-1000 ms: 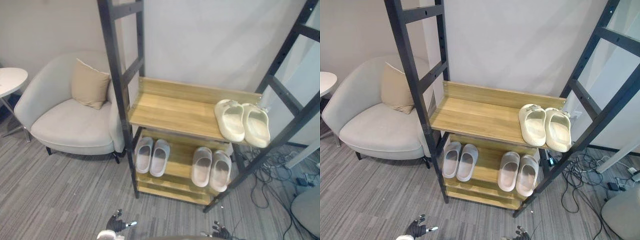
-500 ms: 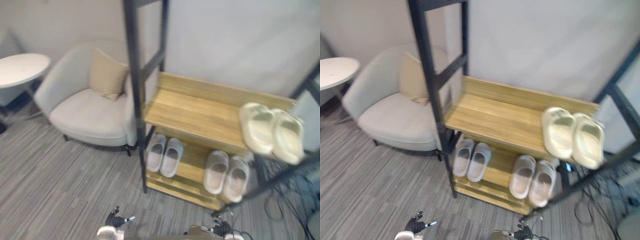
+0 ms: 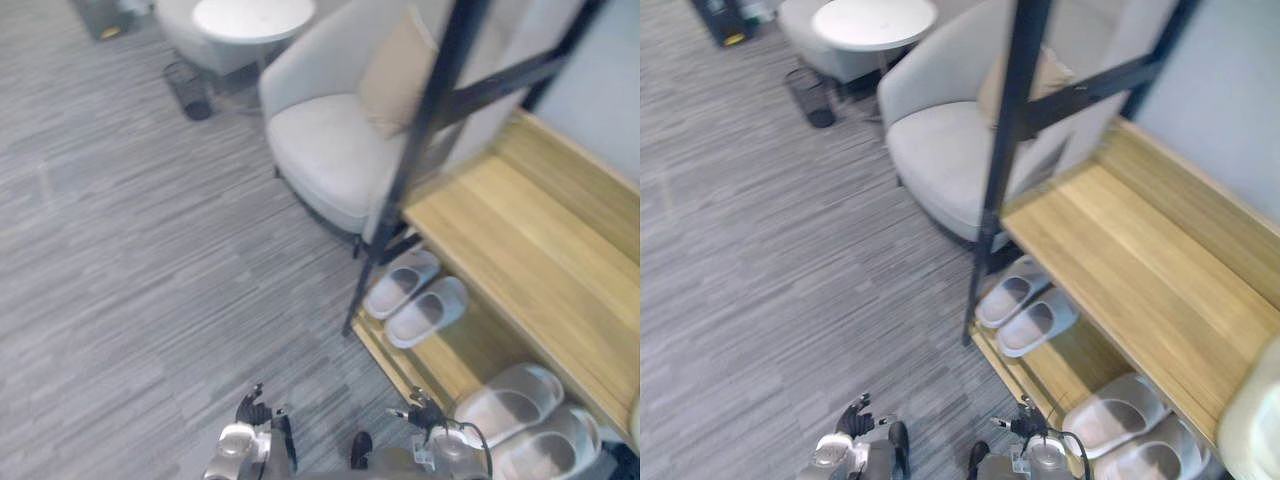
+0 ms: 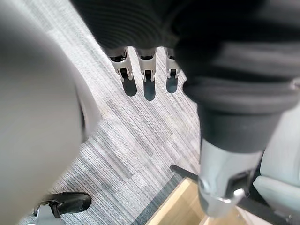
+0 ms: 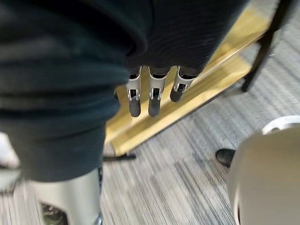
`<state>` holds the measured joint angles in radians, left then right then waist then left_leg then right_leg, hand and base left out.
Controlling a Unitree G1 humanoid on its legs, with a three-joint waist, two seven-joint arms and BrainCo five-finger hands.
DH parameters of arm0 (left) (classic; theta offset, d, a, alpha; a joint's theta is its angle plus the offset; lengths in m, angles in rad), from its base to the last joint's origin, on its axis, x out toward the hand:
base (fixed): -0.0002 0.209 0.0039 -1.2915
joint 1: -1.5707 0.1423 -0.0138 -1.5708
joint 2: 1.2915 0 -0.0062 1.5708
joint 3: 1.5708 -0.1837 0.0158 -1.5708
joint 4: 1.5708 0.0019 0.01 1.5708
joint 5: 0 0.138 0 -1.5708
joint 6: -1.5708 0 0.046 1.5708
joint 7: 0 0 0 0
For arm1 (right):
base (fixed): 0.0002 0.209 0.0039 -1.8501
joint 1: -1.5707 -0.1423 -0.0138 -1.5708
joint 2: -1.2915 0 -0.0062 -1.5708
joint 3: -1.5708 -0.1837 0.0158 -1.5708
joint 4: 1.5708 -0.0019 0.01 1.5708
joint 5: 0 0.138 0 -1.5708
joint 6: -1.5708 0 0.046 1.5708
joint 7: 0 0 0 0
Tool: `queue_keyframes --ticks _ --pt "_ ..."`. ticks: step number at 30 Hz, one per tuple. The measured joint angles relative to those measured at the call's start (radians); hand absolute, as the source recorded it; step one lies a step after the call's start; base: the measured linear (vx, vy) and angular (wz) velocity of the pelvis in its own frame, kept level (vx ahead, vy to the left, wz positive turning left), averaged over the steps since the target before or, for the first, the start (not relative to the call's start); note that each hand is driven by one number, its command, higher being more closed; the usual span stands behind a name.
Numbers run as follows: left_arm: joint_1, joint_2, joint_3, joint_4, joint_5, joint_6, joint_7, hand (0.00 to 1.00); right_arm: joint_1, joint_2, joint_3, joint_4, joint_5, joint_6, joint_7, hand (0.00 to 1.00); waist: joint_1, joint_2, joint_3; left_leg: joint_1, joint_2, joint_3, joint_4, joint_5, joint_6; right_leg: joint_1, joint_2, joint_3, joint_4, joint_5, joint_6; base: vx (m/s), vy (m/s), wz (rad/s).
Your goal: Organize the slippers on the shoe rack
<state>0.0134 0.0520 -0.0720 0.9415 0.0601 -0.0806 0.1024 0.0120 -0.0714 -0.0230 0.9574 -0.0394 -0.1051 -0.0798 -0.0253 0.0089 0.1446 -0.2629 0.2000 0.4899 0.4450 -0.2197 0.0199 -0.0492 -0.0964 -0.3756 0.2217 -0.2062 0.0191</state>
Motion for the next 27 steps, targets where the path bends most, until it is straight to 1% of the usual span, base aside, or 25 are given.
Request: queue_keyframes --ticks 1,2,3,4,6,7,8,10,11,12,13,14,15,16,17,18,19,20,21,22,23,24,25,26,27 --pt "-0.001 0.006 0.000 0.003 0.007 0.001 0.000 0.00 -0.006 -0.004 -0.001 -0.002 0.000 0.000 0.000 0.00 0.003 0.003 0.004 -0.007 -0.009 0.013 0.005 -0.015 -0.003 0.007 -0.002 -0.023 0.016 -0.022 0.022 0.01 0.177 1.21" --pt "0.002 0.013 -0.006 0.005 0.019 0.001 0.000 0.00 -0.002 -0.004 0.000 -0.002 0.000 0.000 0.001 0.00 0.002 -0.011 -0.001 -0.006 -0.068 -0.030 -0.032 -0.007 0.010 0.012 -0.036 -0.044 0.027 -0.044 0.036 0.02 0.159 1.03" --pt "-0.001 0.013 -0.006 0.005 0.020 0.001 0.000 0.00 0.000 -0.004 0.000 -0.002 0.000 0.000 0.001 0.00 0.002 -0.014 -0.004 0.002 -0.090 -0.041 -0.056 -0.003 0.015 0.018 -0.047 -0.050 0.026 -0.046 0.038 0.03 0.180 1.08" --pt "0.005 0.013 -0.006 0.006 0.022 0.002 0.001 0.00 0.004 -0.004 0.000 -0.002 0.001 0.000 0.001 0.00 0.003 -0.014 -0.005 0.017 -0.138 -0.079 -0.098 0.017 0.026 0.028 -0.061 -0.048 0.015 -0.048 0.040 0.03 0.150 0.88" --pt "0.008 0.022 -0.013 0.007 0.027 0.003 0.002 0.00 0.009 0.000 0.000 0.000 0.002 0.001 0.002 0.00 0.000 -0.011 -0.008 0.020 -0.182 -0.128 -0.123 0.030 0.043 0.060 -0.064 -0.046 -0.018 -0.042 0.049 0.06 0.141 1.06" --pt "0.005 0.038 -0.028 0.009 0.027 0.004 0.004 0.00 0.005 0.009 0.000 0.003 0.002 0.002 0.003 0.00 0.008 -0.012 -0.008 0.018 -0.202 -0.155 -0.123 0.027 0.047 0.077 -0.070 -0.050 -0.014 -0.030 0.061 0.13 0.154 0.86" --pt "0.003 0.045 -0.029 0.013 0.027 0.005 0.003 0.00 -0.002 0.015 0.002 0.004 0.002 0.002 0.003 0.00 0.010 -0.013 -0.008 0.018 -0.210 -0.176 -0.124 0.022 0.054 0.076 -0.075 -0.049 0.010 -0.025 0.068 0.13 0.133 0.66" --pt "0.011 0.057 -0.028 0.016 0.027 0.007 0.003 0.00 -0.015 0.029 0.014 0.005 0.001 0.004 0.006 0.00 0.011 -0.016 -0.009 0.030 -0.220 -0.218 -0.132 0.020 0.061 0.024 -0.102 -0.042 0.173 -0.022 0.063 0.10 0.108 0.60" --pt "0.011 0.059 -0.029 0.020 0.027 0.007 0.003 0.00 -0.014 0.034 0.023 0.005 0.001 0.004 0.009 0.00 0.010 -0.020 -0.010 0.049 -0.231 -0.250 -0.152 0.022 0.066 -0.016 -0.113 -0.009 0.272 -0.017 0.047 0.14 0.079 0.78" --pt "0.010 0.059 -0.031 0.023 0.026 0.007 0.003 0.00 -0.011 0.037 0.028 0.005 0.001 0.006 0.016 0.00 0.008 -0.025 -0.011 0.076 -0.238 -0.278 -0.181 0.030 0.065 -0.037 -0.096 0.060 0.316 -0.042 0.050 0.13 0.041 0.90" --pt "0.014 0.059 -0.033 0.023 0.026 0.007 0.003 0.00 -0.005 0.039 0.028 0.005 0.001 0.006 0.021 0.00 0.007 -0.026 -0.014 0.113 -0.250 -0.314 -0.230 0.044 0.059 -0.057 -0.058 0.139 0.330 -0.070 0.060 0.17 -0.004 0.94" --pt "0.019 0.058 -0.033 0.025 0.026 0.007 0.004 0.00 0.001 0.039 0.029 0.004 0.001 0.006 0.022 0.00 0.005 -0.028 -0.016 0.153 -0.260 -0.351 -0.284 0.066 0.059 -0.084 -0.023 0.198 0.334 -0.091 0.060 0.14 -0.019 0.93" --pt "0.019 0.056 -0.031 0.027 0.025 0.007 0.004 0.00 0.000 0.037 0.029 0.003 0.002 0.005 0.021 0.00 0.002 -0.032 -0.018 0.179 -0.265 -0.382 -0.319 0.083 0.061 -0.110 0.003 0.226 0.331 -0.096 0.057 0.19 -0.046 1.04" --pt "0.016 0.055 -0.028 0.031 0.025 0.007 0.004 0.00 -0.001 0.033 0.029 0.003 0.002 0.005 0.022 0.00 -0.007 -0.027 -0.015 0.204 -0.268 -0.428 -0.352 0.101 0.062 -0.146 0.029 0.242 0.320 -0.101 0.052 0.19 -0.082 0.91" --pt "0.013 0.053 -0.026 0.032 0.025 0.007 0.004 0.00 0.000 0.031 0.029 0.003 0.002 0.005 0.022 0.00 -0.011 -0.027 -0.015 0.213 -0.268 -0.450 -0.362 0.106 0.061 -0.160 0.039 0.246 0.309 -0.101 0.051 0.23 -0.126 1.50" --pt "0.010 0.053 -0.024 0.033 0.018 0.005 0.004 0.00 0.001 0.027 0.027 0.003 0.002 0.004 0.021 0.00 -0.035 -0.028 -0.015 0.236 -0.270 -0.525 -0.381 0.109 0.046 -0.180 0.062 0.256 0.247 -0.087 0.035 0.23 -0.178 1.74" --pt "0.010 0.053 -0.023 0.037 0.017 0.004 0.003 0.00 0.012 0.026 0.022 0.003 0.002 0.003 0.020 0.00 -0.040 -0.036 -0.018 0.255 -0.285 -0.587 -0.380 0.102 0.032 -0.185 0.061 0.273 0.185 -0.061 0.019 0.25 -0.222 2.21" --pt "0.012 0.052 -0.016 0.040 0.017 0.001 0.002 0.00 0.032 0.025 0.021 0.006 0.002 0.004 0.021 0.00 -0.036 -0.057 -0.028 0.265 -0.310 -0.632 -0.363 0.086 0.010 -0.174 0.038 0.282 0.105 0.011 0.011 0.23 -0.215 1.67" --pt "0.016 0.049 0.008 0.045 0.015 0.001 0.002 0.00 0.040 0.024 0.017 0.007 0.004 0.003 0.023 0.00 -0.037 -0.059 -0.036 0.266 -0.315 -0.659 -0.341 0.067 -0.006 -0.161 0.025 0.263 0.109 0.040 -0.010 0.27 -0.216 1.36" --pt "0.019 0.030 0.043 0.044 0.012 0.000 0.003 0.00 0.038 0.027 -0.002 0.006 0.004 0.003 0.022 0.00 -0.033 -0.043 -0.043 0.262 -0.296 -0.656 -0.308 0.043 -0.042 -0.125 0.025 0.223 0.083 0.044 -0.014 0.25 -0.153 0.94" --pt "0.028 0.020 0.068 0.041 0.005 -0.001 0.002 0.00 0.033 0.027 -0.016 0.006 0.005 0.004 0.020 0.00 -0.023 -0.029 -0.043 0.251 -0.284 -0.627 -0.274 0.024 -0.070 -0.105 0.029 0.200 0.063 0.039 -0.022 0.33 -0.162 0.87" --pt "0.036 0.005 0.113 0.025 -0.005 -0.001 0.003 0.00 0.021 0.027 -0.016 -0.001 0.010 0.005 0.021 0.00 -0.020 -0.015 -0.032 0.210 -0.272 -0.574 -0.170 -0.005 -0.115 -0.074 0.034 0.176 0.045 0.031 -0.035 0.31 -0.121 0.73" --pt "0.043 -0.009 0.160 0.006 -0.013 -0.001 0.003 0.00 0.023 0.031 -0.013 -0.016 0.013 0.005 0.021 0.00 -0.017 -0.007 -0.023 0.155 -0.254 -0.514 -0.014 -0.031 -0.143 -0.029 0.043 0.159 0.025 0.017 -0.051 0.35 -0.121 0.63" --pt "0.053 -0.017 0.196 -0.009 -0.024 0.000 0.005 0.00 0.031 0.034 -0.012 -0.036 0.017 0.006 0.021 0.00 -0.010 -0.005 -0.016 0.105 -0.227 -0.457 0.137 -0.039 -0.156 0.012 0.051 0.146 0.011 0.001 -0.054 0.32 -0.098 0.46" --pt "0.079 -0.022 0.226 -0.050 -0.046 0.000 0.011 0.00 0.039 0.048 0.008 -0.066 0.020 0.006 0.021 0.00 0.011 -0.004 -0.004 0.020 -0.103 -0.312 0.389 -0.062 -0.126 0.093 0.081 0.121 -0.016 -0.033 -0.072 0.27 -0.080 0.28"
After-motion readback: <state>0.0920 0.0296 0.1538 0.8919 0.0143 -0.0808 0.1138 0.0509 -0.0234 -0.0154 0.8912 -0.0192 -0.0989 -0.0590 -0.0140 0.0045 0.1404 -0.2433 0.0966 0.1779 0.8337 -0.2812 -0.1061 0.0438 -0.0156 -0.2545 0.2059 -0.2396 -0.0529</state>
